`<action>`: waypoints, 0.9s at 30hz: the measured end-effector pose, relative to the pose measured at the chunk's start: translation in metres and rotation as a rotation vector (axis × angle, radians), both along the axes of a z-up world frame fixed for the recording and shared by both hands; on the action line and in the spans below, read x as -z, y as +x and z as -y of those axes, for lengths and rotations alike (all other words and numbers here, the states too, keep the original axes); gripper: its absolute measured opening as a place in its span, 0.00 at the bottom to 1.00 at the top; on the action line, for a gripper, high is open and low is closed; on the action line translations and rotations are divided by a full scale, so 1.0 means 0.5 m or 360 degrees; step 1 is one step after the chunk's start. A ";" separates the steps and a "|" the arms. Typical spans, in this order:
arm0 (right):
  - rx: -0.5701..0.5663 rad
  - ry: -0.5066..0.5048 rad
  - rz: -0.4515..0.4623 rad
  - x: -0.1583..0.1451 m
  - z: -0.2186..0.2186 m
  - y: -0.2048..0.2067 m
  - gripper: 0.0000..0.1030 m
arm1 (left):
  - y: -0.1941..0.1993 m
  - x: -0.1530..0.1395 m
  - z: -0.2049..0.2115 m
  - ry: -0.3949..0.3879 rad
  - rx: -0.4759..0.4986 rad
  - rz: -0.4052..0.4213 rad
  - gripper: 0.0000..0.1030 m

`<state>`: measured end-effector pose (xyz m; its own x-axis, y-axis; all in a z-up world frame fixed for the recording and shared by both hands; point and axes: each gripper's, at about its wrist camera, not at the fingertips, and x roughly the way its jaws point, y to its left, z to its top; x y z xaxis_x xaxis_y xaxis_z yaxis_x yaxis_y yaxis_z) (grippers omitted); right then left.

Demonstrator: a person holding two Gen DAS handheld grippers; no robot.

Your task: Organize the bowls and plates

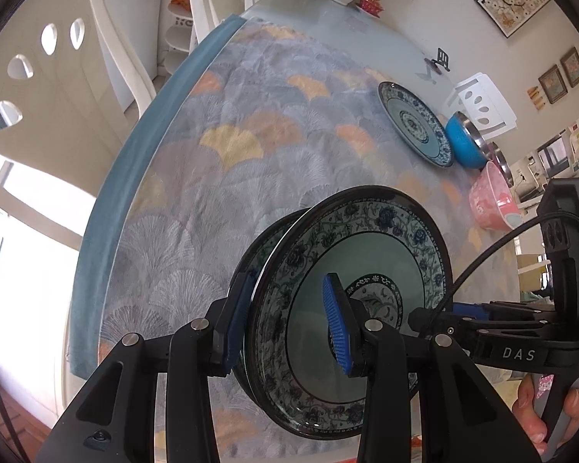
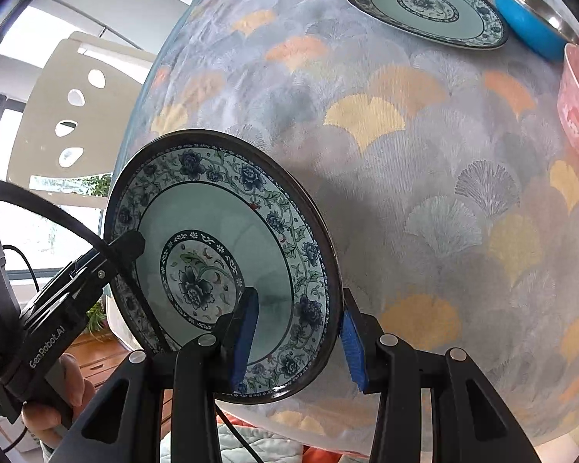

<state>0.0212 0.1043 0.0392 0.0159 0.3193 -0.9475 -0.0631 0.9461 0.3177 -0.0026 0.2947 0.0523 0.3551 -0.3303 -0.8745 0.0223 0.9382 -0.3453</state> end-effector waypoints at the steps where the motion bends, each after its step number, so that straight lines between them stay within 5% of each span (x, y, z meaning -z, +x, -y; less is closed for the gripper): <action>1: -0.0005 -0.0001 0.0001 0.002 -0.002 0.001 0.40 | 0.000 0.001 -0.001 -0.0002 -0.0004 -0.0002 0.33; 14: -0.0009 -0.0023 0.0031 0.003 0.000 0.006 0.40 | 0.003 0.017 -0.018 0.0013 -0.0028 -0.0044 0.33; 27: 0.0044 0.0034 0.0065 -0.025 0.034 0.010 0.40 | 0.033 -0.029 -0.012 0.0043 -0.0002 0.0053 0.33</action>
